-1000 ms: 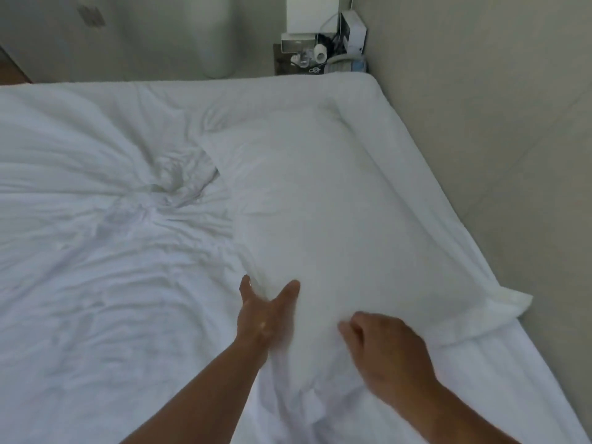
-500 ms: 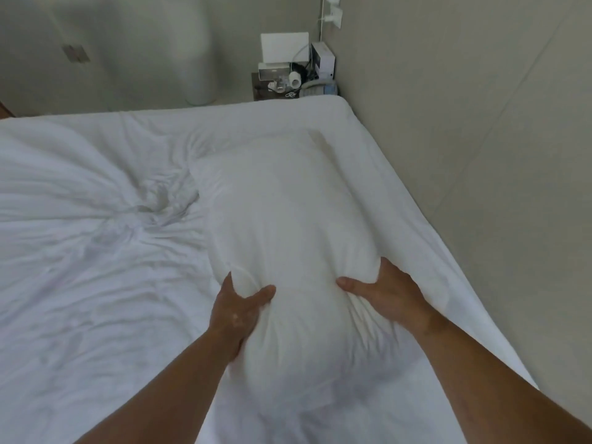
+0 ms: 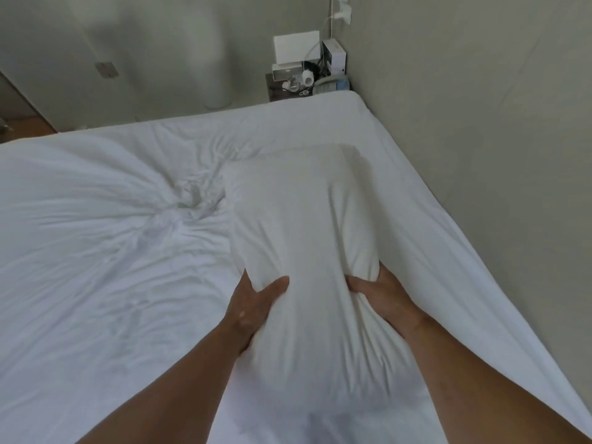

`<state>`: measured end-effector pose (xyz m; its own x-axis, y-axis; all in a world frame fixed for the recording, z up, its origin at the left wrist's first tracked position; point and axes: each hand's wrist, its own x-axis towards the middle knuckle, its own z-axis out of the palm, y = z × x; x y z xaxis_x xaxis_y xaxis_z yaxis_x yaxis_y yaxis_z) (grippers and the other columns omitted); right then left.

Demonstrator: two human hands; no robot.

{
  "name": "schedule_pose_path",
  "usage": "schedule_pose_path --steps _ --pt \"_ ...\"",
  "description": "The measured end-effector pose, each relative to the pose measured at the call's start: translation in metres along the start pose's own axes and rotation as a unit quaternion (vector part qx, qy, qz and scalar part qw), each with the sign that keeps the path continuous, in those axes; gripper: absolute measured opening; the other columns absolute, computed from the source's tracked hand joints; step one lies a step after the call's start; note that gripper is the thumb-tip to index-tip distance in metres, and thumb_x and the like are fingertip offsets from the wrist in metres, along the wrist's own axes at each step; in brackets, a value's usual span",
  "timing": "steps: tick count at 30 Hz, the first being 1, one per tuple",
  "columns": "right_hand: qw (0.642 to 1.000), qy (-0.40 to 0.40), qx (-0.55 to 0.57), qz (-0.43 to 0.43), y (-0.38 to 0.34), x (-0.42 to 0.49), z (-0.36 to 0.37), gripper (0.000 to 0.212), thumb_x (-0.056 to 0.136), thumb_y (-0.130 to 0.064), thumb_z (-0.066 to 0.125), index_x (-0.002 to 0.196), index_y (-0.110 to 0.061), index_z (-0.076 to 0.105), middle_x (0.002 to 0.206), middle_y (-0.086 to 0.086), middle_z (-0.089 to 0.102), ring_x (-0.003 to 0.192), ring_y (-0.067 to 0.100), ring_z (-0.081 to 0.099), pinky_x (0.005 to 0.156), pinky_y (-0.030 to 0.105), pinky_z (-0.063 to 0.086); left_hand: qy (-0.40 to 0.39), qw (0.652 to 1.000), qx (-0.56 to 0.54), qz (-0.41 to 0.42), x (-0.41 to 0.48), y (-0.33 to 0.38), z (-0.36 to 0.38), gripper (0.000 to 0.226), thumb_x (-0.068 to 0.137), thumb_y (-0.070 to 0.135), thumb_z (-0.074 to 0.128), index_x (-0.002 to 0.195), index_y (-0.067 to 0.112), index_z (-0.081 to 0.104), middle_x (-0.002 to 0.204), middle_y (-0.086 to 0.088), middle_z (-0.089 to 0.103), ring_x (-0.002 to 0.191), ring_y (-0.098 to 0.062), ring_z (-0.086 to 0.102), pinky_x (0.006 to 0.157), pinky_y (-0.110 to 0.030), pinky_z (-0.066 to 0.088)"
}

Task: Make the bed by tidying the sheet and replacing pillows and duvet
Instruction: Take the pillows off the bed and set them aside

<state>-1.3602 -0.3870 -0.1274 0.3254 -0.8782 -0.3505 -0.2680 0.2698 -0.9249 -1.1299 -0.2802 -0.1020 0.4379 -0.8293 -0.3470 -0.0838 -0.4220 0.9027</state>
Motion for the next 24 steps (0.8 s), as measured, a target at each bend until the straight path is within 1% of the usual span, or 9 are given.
schedule_pose_path --steps 4,6,8,10,13,15,19,22,24 --pt "0.999 0.018 0.029 -0.036 -0.033 -0.081 -0.015 0.054 0.075 -0.023 0.087 0.116 -0.045 0.059 0.106 -0.031 0.07 0.098 -0.01 0.065 0.088 0.013 0.051 0.016 0.997 0.028 0.064 -0.066 0.051 -0.007 0.072 0.074 0.039 0.087 0.136 0.04 0.051 0.119 0.021 0.068 0.107 0.002 0.065 0.094 -0.027 0.051" --pt "0.996 0.048 0.041 -0.062 -0.054 -0.133 -0.024 0.06 0.076 -0.013 0.085 0.11 -0.049 0.051 0.097 -0.048 0.062 0.096 -0.024 0.057 0.076 -0.002 0.043 0.014 0.994 0.063 0.092 -0.107 0.075 -0.013 0.086 0.072 0.041 0.089 0.145 0.038 0.044 0.128 0.02 0.063 0.116 -0.001 0.06 0.098 -0.026 0.047" --pt "0.992 0.087 0.046 -0.075 -0.071 -0.182 -0.035 0.071 0.074 -0.01 0.086 0.112 -0.053 0.043 0.097 -0.057 0.053 0.095 -0.034 0.048 0.074 -0.009 0.035 0.009 0.99 0.083 0.113 -0.146 0.095 -0.018 0.093 0.07 0.043 0.089 0.148 0.039 0.039 0.133 0.021 0.059 0.119 0.0 0.057 0.099 -0.028 0.046" --pt "0.99 0.117 0.04 -0.073 -0.077 -0.227 -0.043 0.081 0.067 -0.023 0.091 0.12 -0.057 0.04 0.109 -0.055 0.051 0.104 -0.031 0.047 0.081 -0.006 0.036 0.0 0.988 0.089 0.123 -0.184 0.106 -0.021 0.094 0.067 0.046 0.09 0.146 0.041 0.039 0.13 0.026 0.057 0.116 0.009 0.054 0.094 -0.024 0.045" --pt "0.985 0.158 0.041 -0.057 -0.084 -0.298 -0.054 0.095 0.05 -0.054 0.095 0.129 -0.058 0.041 0.124 -0.04 0.057 0.116 -0.015 0.054 0.1 0.016 0.039 -0.032 0.986 0.07 0.146 -0.239 0.121 -0.018 0.093 0.054 0.059 0.087 0.136 0.052 0.043 0.119 0.039 0.059 0.107 0.022 0.052 0.084 -0.013 0.044" --pt "0.98 0.189 0.038 -0.052 -0.097 -0.347 -0.06 0.102 0.036 -0.066 0.093 0.127 -0.056 0.046 0.121 -0.037 0.061 0.114 -0.012 0.057 0.098 0.02 0.042 -0.071 0.981 0.056 0.172 -0.269 0.135 -0.016 0.091 0.051 0.053 0.086 0.132 0.051 0.045 0.114 0.042 0.059 0.103 0.026 0.051 0.078 -0.003 0.043" --pt "0.958 0.281 0.037 -0.051 -0.121 -0.447 -0.055 0.085 0.045 -0.052 0.098 0.119 -0.049 0.057 0.11 -0.038 0.065 0.102 -0.017 0.061 0.085 0.013 0.049 -0.155 0.957 0.015 0.243 -0.31 0.143 -0.016 0.1 0.048 0.051 0.086 0.139 0.038 0.047 0.111 0.046 0.058 0.102 0.031 0.048 0.078 0.006 0.036" --pt "0.928 0.368 0.015 -0.055 -0.136 -0.529 -0.034 0.077 0.048 -0.041 0.097 0.113 -0.05 0.057 0.101 -0.044 0.064 0.094 -0.023 0.059 0.072 0.004 0.046 -0.23 0.934 0.0 0.275 -0.351 0.151 -0.026 0.099 0.05 0.053 0.086 0.14 0.039 0.048 0.119 0.047 0.054 0.108 0.025 0.05 0.087 -0.002 0.04" --pt "0.905 0.421 0.005 -0.052 -0.146 -0.584 -0.015 0.073 0.05 -0.04 0.096 0.111 -0.051 0.057 0.101 -0.043 0.064 0.092 -0.023 0.059 0.072 0.007 0.044 -0.283 0.915 -0.018 0.287 -0.386 0.157 -0.037 0.092 0.055 0.048 0.087 0.138 0.041 0.049 0.121 0.04 0.058 0.11 0.02 0.053 0.091 -0.011 0.041"
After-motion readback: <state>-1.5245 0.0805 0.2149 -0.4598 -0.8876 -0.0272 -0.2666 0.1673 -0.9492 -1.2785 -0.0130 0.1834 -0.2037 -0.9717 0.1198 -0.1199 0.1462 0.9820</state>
